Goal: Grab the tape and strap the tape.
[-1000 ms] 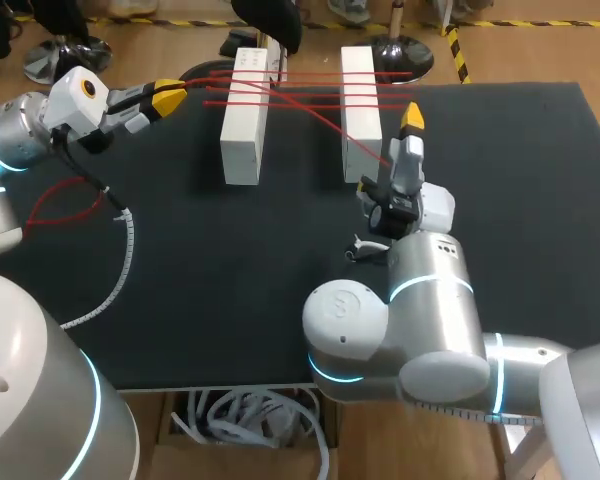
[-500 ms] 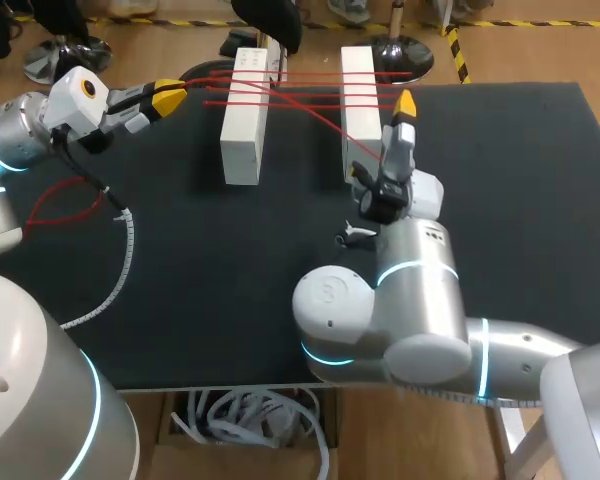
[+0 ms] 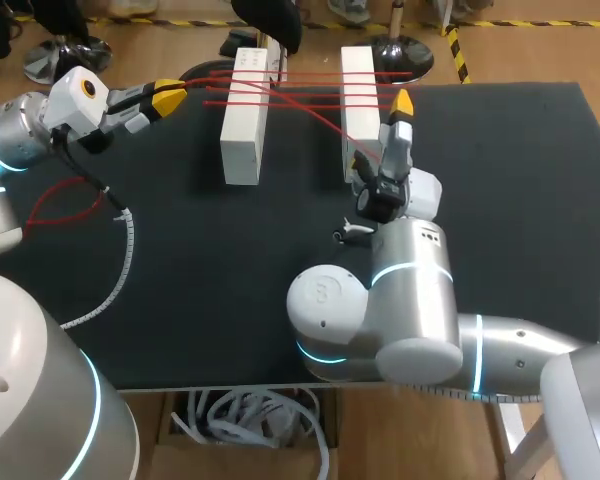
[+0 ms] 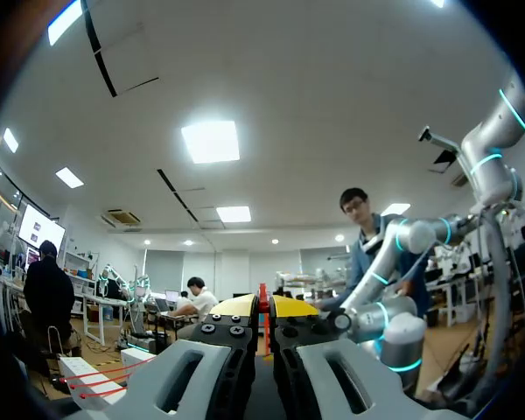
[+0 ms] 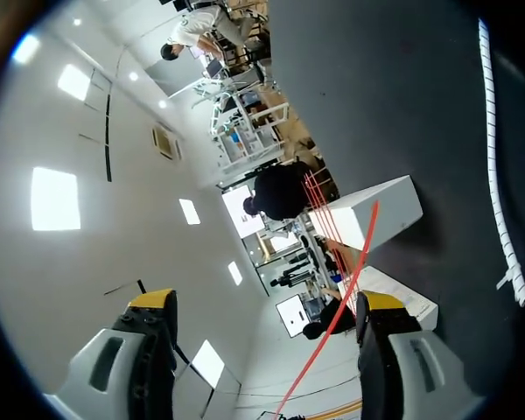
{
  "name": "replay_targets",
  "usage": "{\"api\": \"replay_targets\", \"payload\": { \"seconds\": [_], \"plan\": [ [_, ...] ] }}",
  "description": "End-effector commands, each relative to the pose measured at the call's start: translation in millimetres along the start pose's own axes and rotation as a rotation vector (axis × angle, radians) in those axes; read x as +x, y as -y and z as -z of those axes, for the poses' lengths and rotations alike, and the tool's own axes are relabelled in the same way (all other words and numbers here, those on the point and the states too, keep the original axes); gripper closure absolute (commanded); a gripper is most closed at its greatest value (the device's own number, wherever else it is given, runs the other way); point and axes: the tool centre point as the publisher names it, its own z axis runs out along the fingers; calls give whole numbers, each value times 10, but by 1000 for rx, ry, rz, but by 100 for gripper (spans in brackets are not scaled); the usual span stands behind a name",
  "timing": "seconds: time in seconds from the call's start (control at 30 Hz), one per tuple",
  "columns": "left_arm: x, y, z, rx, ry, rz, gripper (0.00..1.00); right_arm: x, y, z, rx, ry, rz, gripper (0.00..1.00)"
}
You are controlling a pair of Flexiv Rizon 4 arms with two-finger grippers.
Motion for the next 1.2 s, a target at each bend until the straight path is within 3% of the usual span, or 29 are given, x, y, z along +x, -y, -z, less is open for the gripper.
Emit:
{"api": "replay_targets", "payload": {
  "seconds": [0.03, 0.2, 0.27, 0.37, 0.47, 1.2],
  "plan": [
    [4, -5, 4, 1, 0, -1, 100, 41, 21, 16, -3, 0, 4, 27],
    [4, -5, 4, 1, 0, -1, 100, 71, 32, 34, -4, -2, 7, 29],
    [4, -5, 4, 1, 0, -1, 100, 89, 47, 48, -2, -7, 7, 38],
    [4, -5, 4, 1, 0, -1, 100, 102, 62, 60, 2, -11, 8, 40],
    [4, -5, 4, 1, 0, -1, 100, 111, 77, 74, 5, -16, 7, 52],
    [4, -5, 4, 1, 0, -1, 100, 137, 62, 97, -4, -31, 1, 58]
  ]
}}
